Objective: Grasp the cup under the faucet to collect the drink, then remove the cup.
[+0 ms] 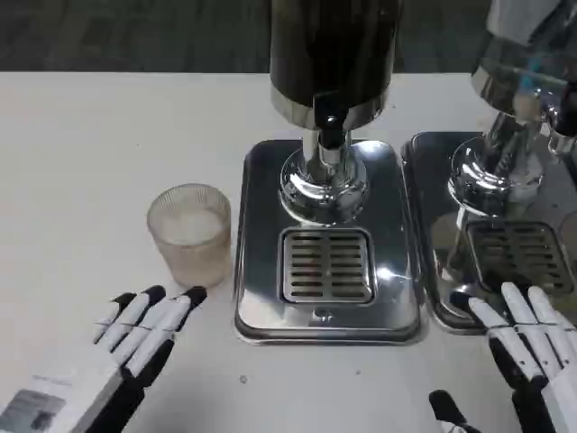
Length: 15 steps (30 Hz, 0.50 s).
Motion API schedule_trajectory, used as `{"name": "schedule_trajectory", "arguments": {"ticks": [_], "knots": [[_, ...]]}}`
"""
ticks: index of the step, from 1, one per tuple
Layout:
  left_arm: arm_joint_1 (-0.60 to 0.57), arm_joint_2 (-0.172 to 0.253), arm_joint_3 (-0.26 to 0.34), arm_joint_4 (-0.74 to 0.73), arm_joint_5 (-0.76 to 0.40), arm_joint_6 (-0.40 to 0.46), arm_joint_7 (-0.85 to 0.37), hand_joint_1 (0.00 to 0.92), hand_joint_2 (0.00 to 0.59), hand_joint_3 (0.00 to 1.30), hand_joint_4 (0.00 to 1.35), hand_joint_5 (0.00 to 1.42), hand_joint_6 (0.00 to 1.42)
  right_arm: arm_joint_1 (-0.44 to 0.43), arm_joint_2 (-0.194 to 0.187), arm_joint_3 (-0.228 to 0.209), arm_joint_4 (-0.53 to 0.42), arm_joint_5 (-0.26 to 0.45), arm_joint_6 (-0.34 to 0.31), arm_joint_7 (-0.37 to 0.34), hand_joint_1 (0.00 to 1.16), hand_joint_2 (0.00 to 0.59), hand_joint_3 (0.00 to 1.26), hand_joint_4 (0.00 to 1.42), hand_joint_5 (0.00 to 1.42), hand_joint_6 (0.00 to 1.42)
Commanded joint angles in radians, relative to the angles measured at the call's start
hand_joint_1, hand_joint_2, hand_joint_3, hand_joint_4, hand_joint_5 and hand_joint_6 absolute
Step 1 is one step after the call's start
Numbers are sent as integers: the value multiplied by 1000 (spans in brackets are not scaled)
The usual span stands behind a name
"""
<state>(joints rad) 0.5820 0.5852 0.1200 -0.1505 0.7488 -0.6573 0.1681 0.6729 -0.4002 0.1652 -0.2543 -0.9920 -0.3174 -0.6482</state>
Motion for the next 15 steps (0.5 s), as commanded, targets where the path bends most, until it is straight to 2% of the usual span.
{"name": "schedule_trajectory", "arguments": {"ticks": [1, 15], "knots": [[4, -2, 5, -6, -5, -5, 18, 0, 96, 0, 0, 0, 0, -2, 4, -2, 9, 12, 0, 6, 453, 377, 197, 54, 39, 147], [0, -6, -5, 3, -31, -8, 9, 0, 93, 0, 0, 0, 0, 12, 10, -10, -7, 42, -1, 17, 453, 379, 208, 54, 49, 152]]}}
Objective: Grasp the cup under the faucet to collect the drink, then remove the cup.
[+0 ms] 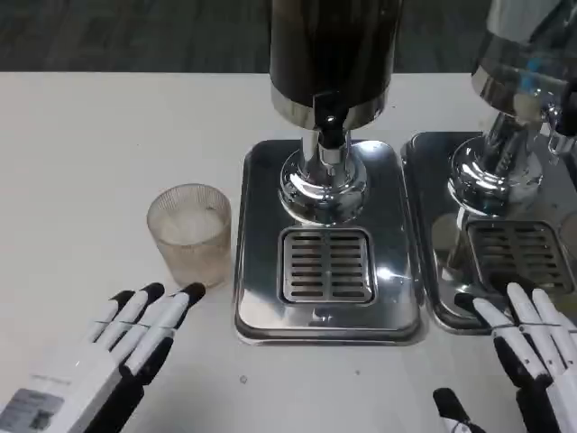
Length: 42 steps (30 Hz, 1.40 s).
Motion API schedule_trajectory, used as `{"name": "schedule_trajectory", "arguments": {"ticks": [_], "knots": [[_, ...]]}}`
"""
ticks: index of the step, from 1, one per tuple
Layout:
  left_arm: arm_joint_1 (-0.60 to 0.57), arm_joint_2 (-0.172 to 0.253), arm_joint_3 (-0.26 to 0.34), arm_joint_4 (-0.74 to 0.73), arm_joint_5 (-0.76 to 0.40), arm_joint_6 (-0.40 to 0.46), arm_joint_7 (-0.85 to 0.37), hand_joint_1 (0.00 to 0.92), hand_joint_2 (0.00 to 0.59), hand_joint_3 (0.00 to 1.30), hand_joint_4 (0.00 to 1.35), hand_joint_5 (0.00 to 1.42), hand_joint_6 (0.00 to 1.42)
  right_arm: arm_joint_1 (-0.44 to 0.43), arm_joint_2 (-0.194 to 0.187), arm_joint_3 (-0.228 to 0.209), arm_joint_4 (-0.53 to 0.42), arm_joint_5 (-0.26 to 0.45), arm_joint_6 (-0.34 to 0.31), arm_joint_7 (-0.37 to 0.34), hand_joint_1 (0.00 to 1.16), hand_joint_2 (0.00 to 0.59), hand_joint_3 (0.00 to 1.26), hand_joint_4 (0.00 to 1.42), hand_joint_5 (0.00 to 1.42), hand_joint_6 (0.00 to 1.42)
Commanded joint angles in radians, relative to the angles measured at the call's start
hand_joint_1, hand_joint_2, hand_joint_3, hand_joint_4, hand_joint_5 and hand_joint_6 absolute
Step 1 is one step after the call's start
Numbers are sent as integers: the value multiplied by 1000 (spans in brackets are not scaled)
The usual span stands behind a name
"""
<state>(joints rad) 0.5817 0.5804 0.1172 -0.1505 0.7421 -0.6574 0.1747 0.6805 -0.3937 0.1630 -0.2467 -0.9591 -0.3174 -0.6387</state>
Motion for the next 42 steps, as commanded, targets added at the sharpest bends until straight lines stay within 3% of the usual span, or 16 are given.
{"name": "schedule_trajectory", "arguments": {"ticks": [1, 12, 24, 30, 42], "knots": [[-3, 0, -1, 8, -30, -15, 8, 0, 85, 0, 0, 0, 0, 3, 6, -6, -17, 9, 1, 10, 453, 379, 208, 56, 50, 153], [-138, -7, 11, 168, -146, -82, 47, 0, 57, 0, 0, 0, 0, -11, 58, 28, -31, -14, 25, 21, 453, 379, 220, 73, 60, 161], [-439, -44, -15, 484, -215, -112, 118, 0, 50, 0, 0, 0, 0, -50, 86, 65, -17, -23, 35, 23, 453, 379, 236, 115, 92, 180], [-596, -53, -49, 656, -243, -93, 104, 86, 37, 0, 0, 1, 41, -94, 102, 82, -15, -23, 43, 26, 453, 379, 248, 150, 123, 193], [-804, -44, -122, 984, -276, -107, 97, 205, 25, 0, 0, 88, 133, -141, 119, 128, 8, -31, 46, 29, 453, 379, 276, 187, 156, 198]]}}
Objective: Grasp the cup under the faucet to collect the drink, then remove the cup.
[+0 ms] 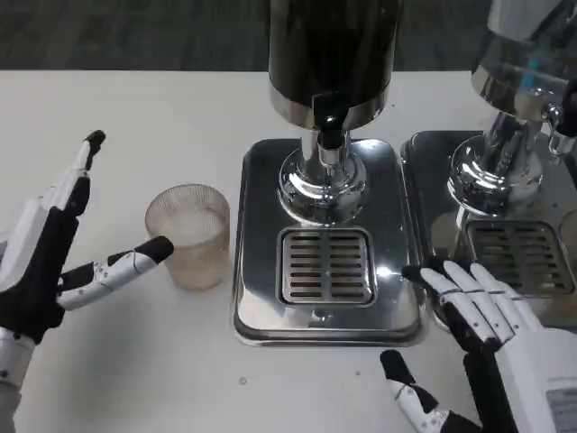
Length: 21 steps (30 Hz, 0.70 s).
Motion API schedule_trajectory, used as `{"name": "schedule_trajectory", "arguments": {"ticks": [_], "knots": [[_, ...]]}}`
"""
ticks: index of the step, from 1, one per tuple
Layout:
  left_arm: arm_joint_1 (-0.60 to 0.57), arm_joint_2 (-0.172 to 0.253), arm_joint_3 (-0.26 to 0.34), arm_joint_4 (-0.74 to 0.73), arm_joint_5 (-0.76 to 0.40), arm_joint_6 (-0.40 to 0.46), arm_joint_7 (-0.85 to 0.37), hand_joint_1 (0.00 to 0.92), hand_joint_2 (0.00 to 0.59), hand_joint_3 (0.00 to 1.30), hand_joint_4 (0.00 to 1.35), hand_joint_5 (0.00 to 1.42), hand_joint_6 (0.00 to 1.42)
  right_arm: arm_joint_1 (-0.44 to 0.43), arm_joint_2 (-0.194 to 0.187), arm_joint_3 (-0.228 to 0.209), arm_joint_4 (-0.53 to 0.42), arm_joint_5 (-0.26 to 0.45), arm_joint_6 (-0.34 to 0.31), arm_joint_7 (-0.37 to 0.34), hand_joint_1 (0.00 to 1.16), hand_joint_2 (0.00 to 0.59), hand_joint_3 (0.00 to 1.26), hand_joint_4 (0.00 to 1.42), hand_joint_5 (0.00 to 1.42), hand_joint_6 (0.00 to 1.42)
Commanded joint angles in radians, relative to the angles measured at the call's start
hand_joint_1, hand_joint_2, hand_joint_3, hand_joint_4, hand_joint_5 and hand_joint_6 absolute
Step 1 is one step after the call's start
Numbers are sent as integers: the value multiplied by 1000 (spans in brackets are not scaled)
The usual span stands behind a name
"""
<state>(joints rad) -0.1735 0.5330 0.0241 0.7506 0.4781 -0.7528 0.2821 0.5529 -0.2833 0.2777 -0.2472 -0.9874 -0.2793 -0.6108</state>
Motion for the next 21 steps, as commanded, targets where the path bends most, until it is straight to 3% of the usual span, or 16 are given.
{"name": "schedule_trajectory", "arguments": {"ticks": [1, 10, 21], "knots": [[-58, 5, -34, 99, -14, -15, -10, 208, 24, 0, 0, 91, 134, -16, 10, 16, 11, -4, 8, 0, 453, 379, 278, 187, 157, 203], [-143, 24, -108, 214, 10, -2, -17, 257, 23, 0, 0, 131, 170, -63, 31, 69, 23, -36, 14, -13, 453, 379, 322, 217, 180, 215], [-214, 32, -161, 304, -5, 23, -81, 260, 22, 0, 0, 142, 174, -68, 33, 91, 26, -40, 16, -15, 463, 387, 356, 234, 184, 224]]}}
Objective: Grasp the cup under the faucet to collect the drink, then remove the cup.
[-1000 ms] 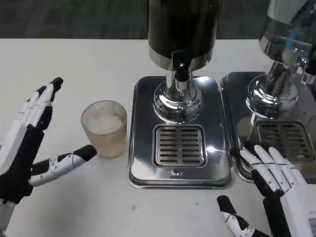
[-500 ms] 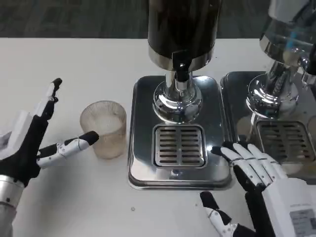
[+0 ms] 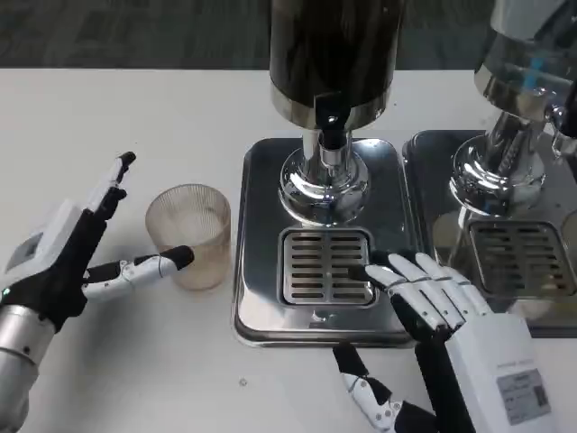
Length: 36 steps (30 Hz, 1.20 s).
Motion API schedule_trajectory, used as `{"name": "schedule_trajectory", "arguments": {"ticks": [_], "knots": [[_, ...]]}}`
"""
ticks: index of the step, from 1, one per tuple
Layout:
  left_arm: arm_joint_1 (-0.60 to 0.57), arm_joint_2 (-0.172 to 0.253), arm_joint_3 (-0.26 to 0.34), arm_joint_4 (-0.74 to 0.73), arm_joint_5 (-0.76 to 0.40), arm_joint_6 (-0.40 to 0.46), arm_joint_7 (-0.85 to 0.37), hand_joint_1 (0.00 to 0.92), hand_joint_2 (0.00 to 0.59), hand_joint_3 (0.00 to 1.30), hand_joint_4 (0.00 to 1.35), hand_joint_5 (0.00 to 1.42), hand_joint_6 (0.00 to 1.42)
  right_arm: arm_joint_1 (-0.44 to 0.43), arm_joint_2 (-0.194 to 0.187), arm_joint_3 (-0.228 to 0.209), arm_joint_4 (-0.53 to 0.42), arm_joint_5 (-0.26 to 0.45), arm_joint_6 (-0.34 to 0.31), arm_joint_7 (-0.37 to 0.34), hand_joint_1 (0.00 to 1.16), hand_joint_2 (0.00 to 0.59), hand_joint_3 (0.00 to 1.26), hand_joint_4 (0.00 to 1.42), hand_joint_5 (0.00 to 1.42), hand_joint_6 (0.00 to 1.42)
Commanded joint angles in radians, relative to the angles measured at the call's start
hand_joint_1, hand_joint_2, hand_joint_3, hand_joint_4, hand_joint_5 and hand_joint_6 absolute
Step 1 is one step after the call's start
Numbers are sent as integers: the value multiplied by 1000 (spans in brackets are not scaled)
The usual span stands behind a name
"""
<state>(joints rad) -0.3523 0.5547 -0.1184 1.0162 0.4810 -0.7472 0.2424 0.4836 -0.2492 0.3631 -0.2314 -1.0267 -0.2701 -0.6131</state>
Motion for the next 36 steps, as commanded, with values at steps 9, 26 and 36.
{"name": "schedule_trajectory", "arguments": {"ticks": [9, 26, 36], "knots": [[-72, -9, -48, 83, -7, 10, -72, 269, 19, 0, 0, 150, 177, 15, 2, 9, 3, -3, 16, -14, 465, 387, 365, 234, 193, 229], [-102, -72, -72, 153, -15, -6, -45, 275, 42, 1, 0, 188, 197, 20, 13, 12, 10, 22, 23, -8, 467, 387, 374, 234, 205, 231], [-82, -102, -81, 175, -9, -27, 11, 283, 54, 8, 18, 210, 214, 39, 10, 10, 4, 36, 29, -5, 467, 387, 375, 247, 210, 243]]}}
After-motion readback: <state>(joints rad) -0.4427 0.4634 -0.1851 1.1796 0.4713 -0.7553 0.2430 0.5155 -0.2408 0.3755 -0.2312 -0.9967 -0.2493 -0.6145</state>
